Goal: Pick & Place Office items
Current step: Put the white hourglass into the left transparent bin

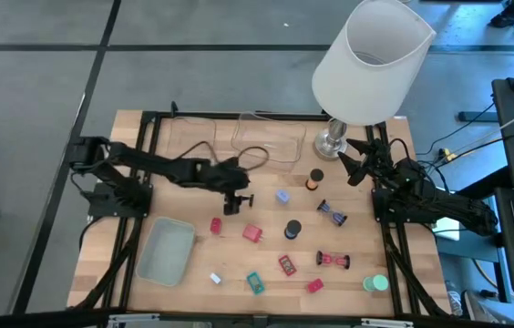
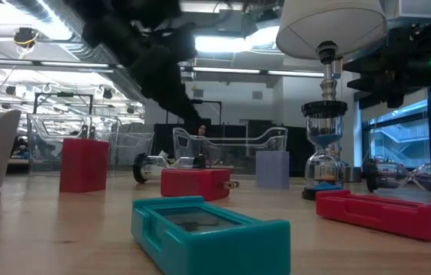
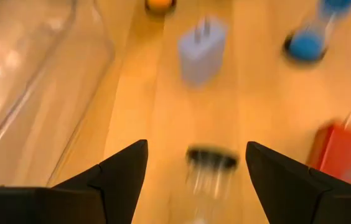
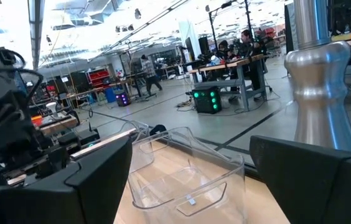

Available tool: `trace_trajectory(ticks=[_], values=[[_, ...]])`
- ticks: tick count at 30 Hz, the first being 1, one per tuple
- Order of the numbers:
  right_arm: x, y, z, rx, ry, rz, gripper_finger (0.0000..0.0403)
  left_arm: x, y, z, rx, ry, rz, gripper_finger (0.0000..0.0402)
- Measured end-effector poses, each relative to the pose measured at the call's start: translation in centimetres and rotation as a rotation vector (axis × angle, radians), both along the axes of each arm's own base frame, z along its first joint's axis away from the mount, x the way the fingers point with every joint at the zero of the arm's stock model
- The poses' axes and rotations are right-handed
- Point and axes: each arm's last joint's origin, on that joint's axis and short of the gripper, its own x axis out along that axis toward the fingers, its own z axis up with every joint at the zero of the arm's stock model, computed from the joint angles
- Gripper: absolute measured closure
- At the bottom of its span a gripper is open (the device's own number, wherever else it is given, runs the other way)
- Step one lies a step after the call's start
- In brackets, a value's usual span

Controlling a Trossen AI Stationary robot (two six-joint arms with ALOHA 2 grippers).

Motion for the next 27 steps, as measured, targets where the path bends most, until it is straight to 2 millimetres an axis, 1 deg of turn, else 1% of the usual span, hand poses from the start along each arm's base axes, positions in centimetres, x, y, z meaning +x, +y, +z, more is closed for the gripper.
trace_trajectory(ticks=[3,7,11,13,16,21,24,27], values=[[0.0,0.0,0.0,0.001,0.004,0.0,0.0076,0.8,-0.1,0.5,0.026,0.156,-0.026,0.0132],[0.0,0.0,-0.1,0.001,0.017,0.0,0.0076,1.9,-0.2,0.0,0.021,0.25,-0.099,0.0132],[0.0,0.0,-0.2,0.001,0.026,0.0,0.0076,2.9,-0.3,-1.3,-0.002,0.291,-0.204,0.0132],[0.0,0.0,-0.3,0.003,0.03,-0.001,0.0076,3.3,-0.4,-1.8,0.0,0.302,-0.229,0.0132],[0.0,0.0,-0.3,0.004,0.033,-0.001,0.0076,3.8,-0.3,-2.4,0.013,0.323,-0.246,0.0132],[0.0,0.0,-0.4,0.004,0.042,0.0,0.0076,4.4,-0.3,-2.5,0.039,0.313,-0.277,0.0132],[0.0,0.0,-0.4,0.004,0.044,0.0,0.0076,4.5,-0.3,-2.7,0.054,0.32,-0.271,0.0132],[0.0,0.0,-0.4,0.006,0.049,0.0,0.0076,4.7,-0.2,-3.4,0.068,0.339,-0.26,0.0132]])
